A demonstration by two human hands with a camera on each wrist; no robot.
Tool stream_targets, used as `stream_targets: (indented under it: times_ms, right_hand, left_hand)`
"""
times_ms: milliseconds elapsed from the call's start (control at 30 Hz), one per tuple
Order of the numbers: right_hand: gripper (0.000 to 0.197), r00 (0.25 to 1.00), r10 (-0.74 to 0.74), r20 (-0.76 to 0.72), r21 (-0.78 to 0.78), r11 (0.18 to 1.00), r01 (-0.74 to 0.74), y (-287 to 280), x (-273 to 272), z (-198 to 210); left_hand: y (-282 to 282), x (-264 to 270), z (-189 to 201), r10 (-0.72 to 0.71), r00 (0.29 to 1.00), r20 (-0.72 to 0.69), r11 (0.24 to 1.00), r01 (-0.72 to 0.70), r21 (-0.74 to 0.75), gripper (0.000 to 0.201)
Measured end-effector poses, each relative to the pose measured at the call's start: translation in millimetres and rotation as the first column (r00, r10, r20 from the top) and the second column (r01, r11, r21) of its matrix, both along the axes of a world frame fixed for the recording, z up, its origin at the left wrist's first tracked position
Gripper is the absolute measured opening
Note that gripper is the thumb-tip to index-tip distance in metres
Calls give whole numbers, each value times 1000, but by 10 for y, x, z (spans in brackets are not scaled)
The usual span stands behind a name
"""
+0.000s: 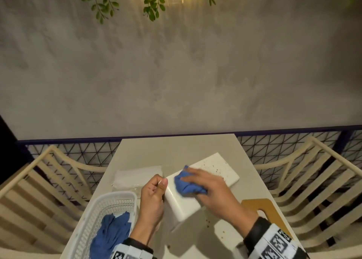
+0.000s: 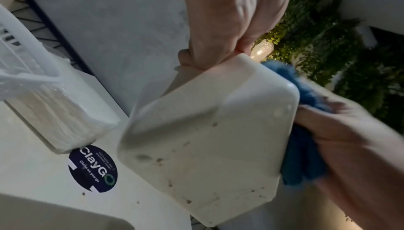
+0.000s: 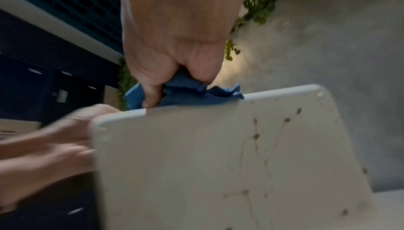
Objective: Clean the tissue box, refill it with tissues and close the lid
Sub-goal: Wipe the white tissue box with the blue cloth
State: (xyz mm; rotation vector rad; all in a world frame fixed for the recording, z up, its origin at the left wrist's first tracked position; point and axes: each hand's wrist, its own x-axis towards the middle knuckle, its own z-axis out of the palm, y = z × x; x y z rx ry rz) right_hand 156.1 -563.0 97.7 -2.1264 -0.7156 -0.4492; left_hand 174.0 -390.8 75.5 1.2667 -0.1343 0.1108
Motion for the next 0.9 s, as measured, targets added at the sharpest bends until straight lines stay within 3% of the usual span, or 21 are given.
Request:
stream_targets:
  times_ms: [100,133,200,267,333,400,433,500,567,600,667,733,767,833,900]
  right_hand:
    - [33,965,261,28,-177,951,-252,-114,-181,-26]
    - [33,969,248,25,-179,954,-239,-227,-142,-14]
    - [37,996,75,39,-86,994,-72,-314,18,71]
    - [40,997,-26,76,-31,999,28,-98,95,141]
    - [43,989,125,81,-139,984,-113,159,-8,114]
    - [33,934,339,109,-296,908,-295,92,-152,65]
    - [29,934,337,120,-325,902,-284,-34,-150,63]
    - [37,977,135,166,-195,976,-101,-225,5,122]
    - [38,987,-29,159,-54,998,38,-103,81,248]
    - [37,988,-6,155,-71,997,17,40,61,284]
    - [38,963,203,179,-230,960,-159,176,-58,223]
    - [41,931,340,129,-343,897,-280,-25,-144,187]
    - [43,948,291,128,-307,921,-241,-166,-95,194]
    - [44,986,54,157,-147,989,-31,-299,76,246]
    - [34,985,-81,156,-72,993,93,-132,157,313]
  left_hand:
    - [107,49,15,23,1000,15,999,-22,-47,25]
    - [131,41,29,16,1000,26,998,-14,-57,22]
    - [110,26,42,19,998,62,999,-17,-39,25]
    - [53,31,84,40,996,77,998,-37,-46,24]
    - [62,55,117,62,994,91,997,-57,-54,30]
    - [114,51,141,69,990,122,997,-63,-53,29]
    - [142,38,144,50,991,128,997,-42,-58,26]
    - [142,12,128,29,991,131,999,-23,-50,25]
    - [95,-2,138,24,992,123,998,-16,-60,24]
    - [81,1,154,29,992,121,997,-20,-74,24]
    - [97,10,172,41,988,149,997,-31,-68,27]
    - [128,-11,178,27,987,160,997,-16,-73,27]
    - [135,-21,168,15,988,155,997,-3,-80,26]
    - [112,-25,130,15,990,139,997,-5,-71,27]
    - [62,-6,134,20,992,125,997,-10,-80,26]
